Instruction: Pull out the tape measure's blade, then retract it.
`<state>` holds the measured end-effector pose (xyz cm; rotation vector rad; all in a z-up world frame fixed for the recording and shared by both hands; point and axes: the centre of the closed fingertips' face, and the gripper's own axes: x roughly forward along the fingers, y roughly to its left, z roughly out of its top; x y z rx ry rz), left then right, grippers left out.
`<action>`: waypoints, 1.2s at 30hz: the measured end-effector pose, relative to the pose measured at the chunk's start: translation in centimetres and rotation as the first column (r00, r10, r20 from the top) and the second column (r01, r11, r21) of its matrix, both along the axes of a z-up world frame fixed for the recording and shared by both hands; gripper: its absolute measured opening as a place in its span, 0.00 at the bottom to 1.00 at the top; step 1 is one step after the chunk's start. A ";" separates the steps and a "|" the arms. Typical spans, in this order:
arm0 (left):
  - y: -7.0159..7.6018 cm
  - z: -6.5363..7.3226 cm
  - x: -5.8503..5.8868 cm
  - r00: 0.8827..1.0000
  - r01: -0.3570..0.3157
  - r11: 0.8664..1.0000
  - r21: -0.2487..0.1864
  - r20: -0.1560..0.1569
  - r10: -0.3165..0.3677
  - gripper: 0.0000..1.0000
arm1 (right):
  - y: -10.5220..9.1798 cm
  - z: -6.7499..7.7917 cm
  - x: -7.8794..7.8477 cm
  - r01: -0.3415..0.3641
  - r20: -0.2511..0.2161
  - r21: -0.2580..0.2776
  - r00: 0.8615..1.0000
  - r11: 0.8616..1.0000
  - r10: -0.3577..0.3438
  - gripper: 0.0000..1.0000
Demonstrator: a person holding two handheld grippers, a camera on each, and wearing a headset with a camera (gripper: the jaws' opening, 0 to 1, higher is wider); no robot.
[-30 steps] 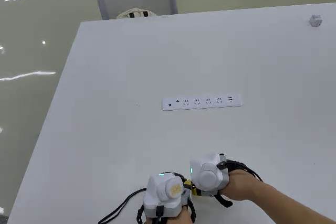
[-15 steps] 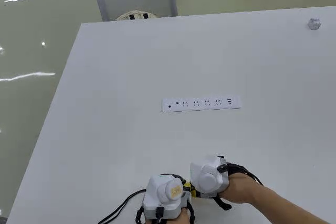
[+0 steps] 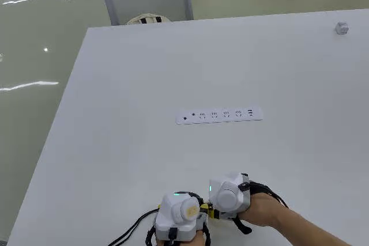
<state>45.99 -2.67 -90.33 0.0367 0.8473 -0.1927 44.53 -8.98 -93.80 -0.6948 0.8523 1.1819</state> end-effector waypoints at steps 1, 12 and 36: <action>0.0 0.0 -0.1 1.000 0.003 1.000 -0.004 -0.001 -0.003 0.65 | 0.0 0.0 -0.1 0.007 -0.003 0.000 1.000 1.000 -0.007 0.23; 0.8 0.1 -1.1 0.999 0.029 1.000 -0.011 -0.025 -0.030 0.65 | 0.0 0.2 -0.9 0.155 -0.059 0.037 0.987 0.987 -0.152 0.30; 2.0 0.7 -3.8 0.993 0.109 0.992 -0.058 -0.039 -0.112 0.66 | -1.4 1.9 -3.7 0.395 -0.085 0.066 0.917 0.916 -0.389 0.35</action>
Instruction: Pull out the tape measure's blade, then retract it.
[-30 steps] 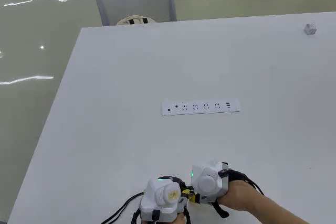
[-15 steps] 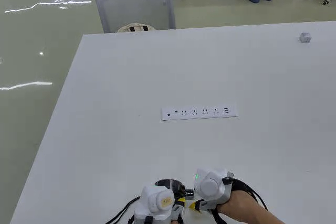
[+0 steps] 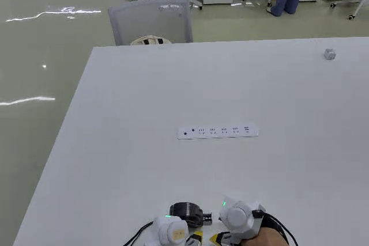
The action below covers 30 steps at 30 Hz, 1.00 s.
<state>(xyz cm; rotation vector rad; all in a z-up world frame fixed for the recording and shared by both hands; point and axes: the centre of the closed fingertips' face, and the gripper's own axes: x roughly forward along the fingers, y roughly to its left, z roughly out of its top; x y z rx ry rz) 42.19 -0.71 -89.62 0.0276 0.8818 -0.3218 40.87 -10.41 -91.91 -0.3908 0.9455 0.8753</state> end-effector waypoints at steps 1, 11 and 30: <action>0.2 0.0 -0.1 1.000 0.000 1.000 -0.001 0.000 0.000 0.66 | 0.0 0.1 -0.2 0.004 -0.001 0.000 1.000 1.000 -0.004 0.35; 1.6 0.3 -1.7 1.000 0.016 1.000 -0.015 -0.016 -0.016 0.69 | 0.2 1.1 -1.8 0.120 -0.010 0.026 0.993 0.992 -0.120 0.36; 3.2 0.6 -4.7 0.998 0.047 0.998 -0.033 -0.033 -0.048 0.71 | -0.3 2.3 -4.9 0.271 -0.005 0.048 0.963 0.961 -0.271 0.40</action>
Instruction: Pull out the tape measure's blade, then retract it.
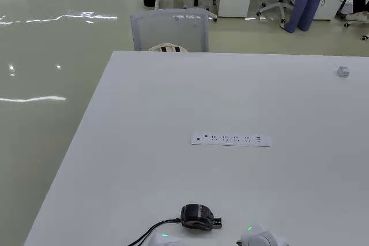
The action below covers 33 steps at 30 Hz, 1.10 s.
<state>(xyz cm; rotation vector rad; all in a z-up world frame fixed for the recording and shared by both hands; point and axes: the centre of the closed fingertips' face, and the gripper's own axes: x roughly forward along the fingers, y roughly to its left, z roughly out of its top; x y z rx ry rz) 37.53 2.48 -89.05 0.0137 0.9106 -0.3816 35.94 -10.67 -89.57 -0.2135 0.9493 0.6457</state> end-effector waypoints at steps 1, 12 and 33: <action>0.0 0.0 -0.1 1.000 0.004 1.000 -0.002 -0.001 -0.004 0.71 | 0.0 0.0 -0.1 0.008 0.001 0.001 1.000 1.000 -0.008 0.40; 0.1 0.8 -1.5 0.999 0.050 0.999 -0.012 0.004 -0.050 0.72 | -0.1 0.8 -2.1 0.046 0.003 -0.004 0.999 0.999 -0.046 0.44; 0.7 1.7 -4.0 0.995 0.104 0.994 -0.021 0.011 -0.103 0.75 | -1.0 2.5 -5.6 0.139 -0.003 -0.021 0.990 0.990 -0.139 0.51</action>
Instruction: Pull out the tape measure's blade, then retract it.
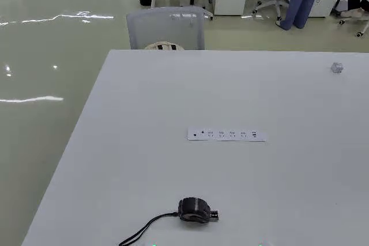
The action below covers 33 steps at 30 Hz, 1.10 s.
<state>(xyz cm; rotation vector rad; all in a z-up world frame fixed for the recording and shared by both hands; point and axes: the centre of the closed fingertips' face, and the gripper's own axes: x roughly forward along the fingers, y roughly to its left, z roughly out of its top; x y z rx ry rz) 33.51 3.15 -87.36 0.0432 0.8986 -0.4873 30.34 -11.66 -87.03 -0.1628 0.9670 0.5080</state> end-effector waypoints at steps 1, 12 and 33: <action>0.0 0.1 -0.1 1.000 0.003 1.000 0.000 0.001 -0.003 0.75 | 0.0 0.0 -0.1 0.004 -0.001 -0.001 1.000 1.000 -0.004 0.52; 0.6 0.1 -1.7 1.000 0.017 1.000 -0.001 -0.015 -0.017 0.77 | -0.1 0.1 -2.2 0.028 -0.019 -0.007 0.999 1.000 -0.028 0.55; 1.9 0.5 -3.6 0.999 0.028 1.000 -0.005 -0.024 -0.028 0.82 | -0.5 1.0 -4.2 0.054 -0.023 -0.014 0.998 0.998 -0.055 0.62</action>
